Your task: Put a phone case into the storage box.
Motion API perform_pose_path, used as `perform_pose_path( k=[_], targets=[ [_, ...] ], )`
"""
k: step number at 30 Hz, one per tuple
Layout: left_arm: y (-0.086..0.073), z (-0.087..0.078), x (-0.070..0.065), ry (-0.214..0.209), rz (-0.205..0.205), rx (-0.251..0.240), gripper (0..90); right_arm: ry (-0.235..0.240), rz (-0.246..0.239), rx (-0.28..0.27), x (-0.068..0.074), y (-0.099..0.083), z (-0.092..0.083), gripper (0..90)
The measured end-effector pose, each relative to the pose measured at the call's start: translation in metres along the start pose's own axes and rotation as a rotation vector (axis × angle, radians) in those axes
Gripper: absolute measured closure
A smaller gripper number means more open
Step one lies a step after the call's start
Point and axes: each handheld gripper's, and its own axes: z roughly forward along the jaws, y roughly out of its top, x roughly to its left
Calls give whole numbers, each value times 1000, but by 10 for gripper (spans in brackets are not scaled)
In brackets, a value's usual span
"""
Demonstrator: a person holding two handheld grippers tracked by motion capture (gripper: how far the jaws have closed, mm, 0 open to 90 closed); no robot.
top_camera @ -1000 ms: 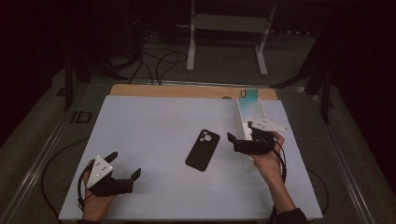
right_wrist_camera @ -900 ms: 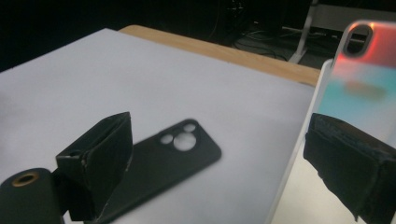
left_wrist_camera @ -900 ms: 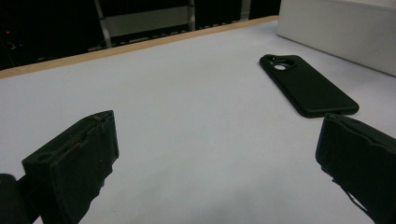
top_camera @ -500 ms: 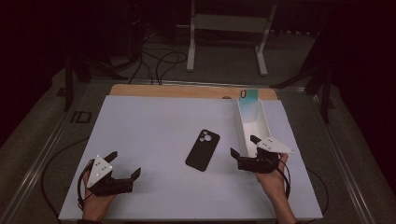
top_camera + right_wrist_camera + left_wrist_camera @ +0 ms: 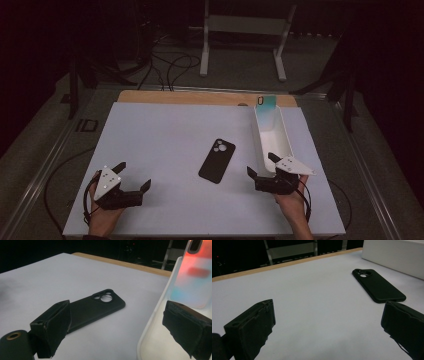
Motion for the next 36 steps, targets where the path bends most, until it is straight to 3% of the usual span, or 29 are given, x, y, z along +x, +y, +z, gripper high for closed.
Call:
perform_pose_path(
  k=[16,36],
  targets=[
    [6,4,-4,-4,-6,7,0,4,-3,1,-2,-2,2,85],
    [41,33,-25,-69,20,32,0,1,9,-7,-5,0,2,85]
  ],
)
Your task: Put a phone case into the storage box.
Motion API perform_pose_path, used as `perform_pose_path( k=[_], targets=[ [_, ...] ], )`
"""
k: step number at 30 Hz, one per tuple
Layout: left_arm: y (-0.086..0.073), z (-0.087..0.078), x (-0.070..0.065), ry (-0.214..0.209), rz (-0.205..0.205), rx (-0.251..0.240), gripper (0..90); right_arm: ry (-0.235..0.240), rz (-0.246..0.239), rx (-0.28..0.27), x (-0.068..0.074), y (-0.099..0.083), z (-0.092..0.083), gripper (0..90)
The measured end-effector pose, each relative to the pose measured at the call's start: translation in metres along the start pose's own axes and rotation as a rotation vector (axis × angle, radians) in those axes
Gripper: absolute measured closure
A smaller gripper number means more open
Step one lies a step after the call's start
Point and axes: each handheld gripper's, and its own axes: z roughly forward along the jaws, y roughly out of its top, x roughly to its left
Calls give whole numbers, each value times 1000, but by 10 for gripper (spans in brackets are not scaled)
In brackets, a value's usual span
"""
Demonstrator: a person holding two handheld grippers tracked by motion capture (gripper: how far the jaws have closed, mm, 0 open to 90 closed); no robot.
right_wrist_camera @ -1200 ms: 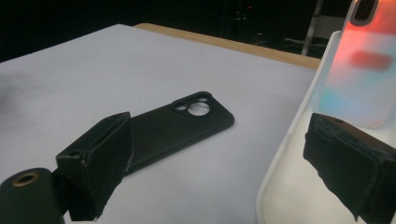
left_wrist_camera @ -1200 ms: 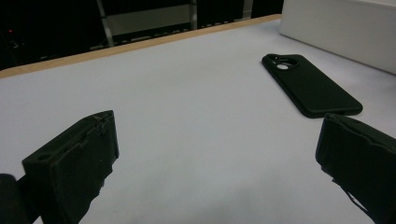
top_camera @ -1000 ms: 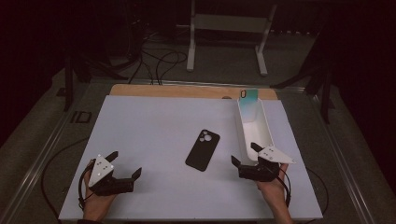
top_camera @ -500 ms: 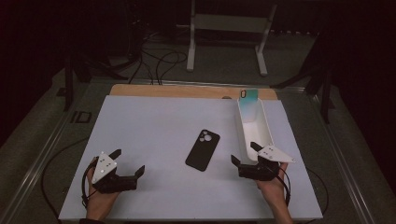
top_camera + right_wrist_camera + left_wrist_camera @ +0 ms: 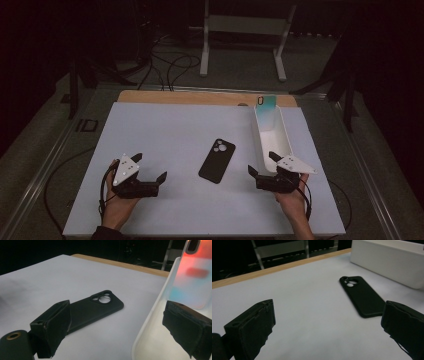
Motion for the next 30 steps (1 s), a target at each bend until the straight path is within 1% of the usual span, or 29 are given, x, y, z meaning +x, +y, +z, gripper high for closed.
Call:
perform_pose_path(
  k=[8,14,20,22,27,30],
  targets=[
    [16,25,-11,-47,19,11,0,2,1,-1,0,0,0,85],
    [25,46,-21,-99,21,31,5,4,0,0,-1,0,0,85],
    [30,67,-31,-133,22,52,20,4,-2,-1,-1,0,0,85],
    [32,73,-35,-143,31,63,26,4,-1,-1,-1,0,0,85],
    [34,87,-43,-156,40,82,45,5,-2,1,0,0,0,85],
    [35,96,-49,-172,39,94,64,5,-2,1,0,0,0,85]
  ],
)
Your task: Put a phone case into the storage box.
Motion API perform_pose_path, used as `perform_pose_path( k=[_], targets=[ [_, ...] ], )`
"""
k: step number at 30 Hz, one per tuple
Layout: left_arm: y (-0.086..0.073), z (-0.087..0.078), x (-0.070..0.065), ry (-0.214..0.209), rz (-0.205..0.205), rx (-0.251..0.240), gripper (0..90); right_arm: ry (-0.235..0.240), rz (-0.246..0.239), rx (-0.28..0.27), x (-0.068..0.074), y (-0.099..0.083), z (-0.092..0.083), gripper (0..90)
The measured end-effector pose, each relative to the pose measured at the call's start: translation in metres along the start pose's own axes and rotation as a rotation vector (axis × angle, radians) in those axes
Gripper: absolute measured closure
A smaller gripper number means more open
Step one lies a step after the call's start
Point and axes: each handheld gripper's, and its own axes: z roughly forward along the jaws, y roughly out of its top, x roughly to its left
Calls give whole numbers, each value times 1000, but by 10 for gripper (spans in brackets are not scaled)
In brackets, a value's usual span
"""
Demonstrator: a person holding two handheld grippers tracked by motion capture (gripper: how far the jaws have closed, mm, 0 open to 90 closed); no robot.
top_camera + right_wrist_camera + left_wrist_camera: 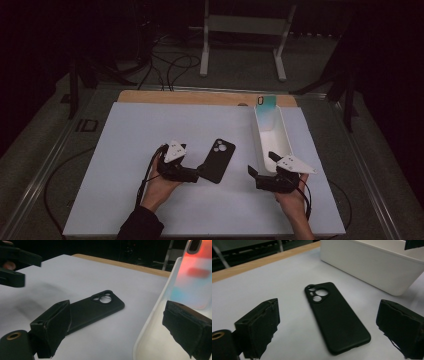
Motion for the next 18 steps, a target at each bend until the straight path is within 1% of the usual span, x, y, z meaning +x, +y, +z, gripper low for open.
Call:
perform_pose_path(
  k=[3,6,8,9,10,11,14,15,17,18],
  targets=[
    [1,10,-5,-14,6,12,101,0,2,0,0,0,0,85],
    [3,19,-11,-28,12,22,183,0,0,-1,0,0,0,85],
    [3,26,-14,-42,23,37,266,0,1,-1,0,0,-1,85],
    [3,29,-15,-55,22,42,306,0,0,-1,0,0,-1,85],
    [3,29,-15,-55,22,42,350,0,0,-1,0,0,-1,85],
    [4,37,-19,-82,26,56,392,0,0,-1,0,0,0,85],
    [3,48,-24,-124,21,75,518,2,-2,-1,0,0,-1,85],
    [3,51,-26,-133,24,84,557,2,-2,-1,0,0,-1,85],
    [2,57,-29,-148,28,111,687,0,-2,-2,0,0,-1,85],
    [1,59,-30,-160,28,119,734,1,-1,-4,-1,0,-1,85]
  ],
)
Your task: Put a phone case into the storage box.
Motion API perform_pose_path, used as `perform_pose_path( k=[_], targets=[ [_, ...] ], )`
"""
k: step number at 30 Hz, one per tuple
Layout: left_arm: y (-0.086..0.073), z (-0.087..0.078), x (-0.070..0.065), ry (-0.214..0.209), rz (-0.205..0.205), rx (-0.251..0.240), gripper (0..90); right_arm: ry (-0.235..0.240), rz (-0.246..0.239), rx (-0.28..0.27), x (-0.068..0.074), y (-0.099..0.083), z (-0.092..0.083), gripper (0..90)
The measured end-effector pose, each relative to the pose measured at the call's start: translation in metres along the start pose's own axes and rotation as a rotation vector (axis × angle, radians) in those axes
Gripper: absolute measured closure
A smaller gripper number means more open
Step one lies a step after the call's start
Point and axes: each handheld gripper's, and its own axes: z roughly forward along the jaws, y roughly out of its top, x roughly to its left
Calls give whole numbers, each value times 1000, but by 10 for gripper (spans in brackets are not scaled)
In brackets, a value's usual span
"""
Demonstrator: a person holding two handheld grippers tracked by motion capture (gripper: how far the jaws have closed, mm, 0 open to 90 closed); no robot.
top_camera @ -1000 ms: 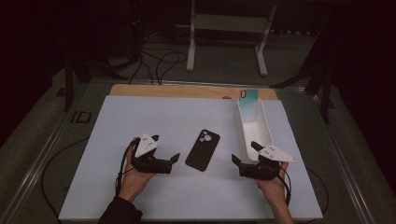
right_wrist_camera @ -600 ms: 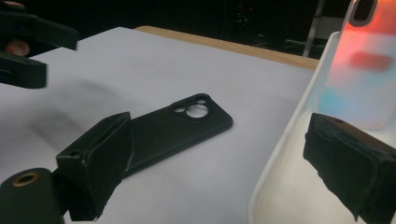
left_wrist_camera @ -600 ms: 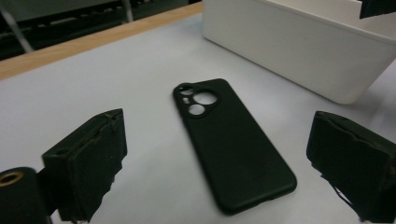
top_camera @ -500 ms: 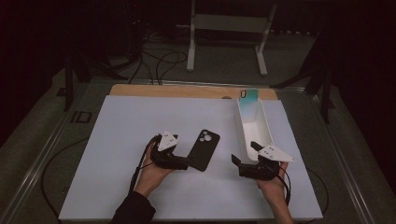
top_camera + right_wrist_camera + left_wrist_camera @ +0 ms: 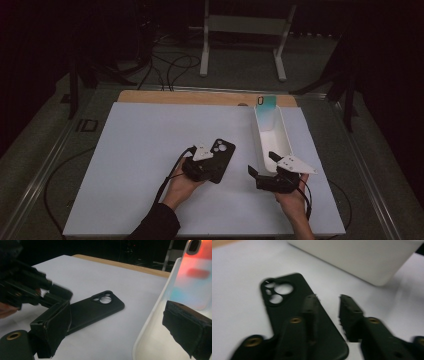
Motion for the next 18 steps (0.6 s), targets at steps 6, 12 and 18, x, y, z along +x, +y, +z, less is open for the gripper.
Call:
perform_pose_path(
  k=[6,12,18],
  targets=[
    [-3,9,-5,-32,9,40,900,1,-2,2,1,0,0,85],
    [-7,22,-12,-44,12,88,900,3,0,3,1,0,1,85],
    [-12,32,-17,-43,17,140,900,0,-1,4,0,-1,1,85]
  ],
)
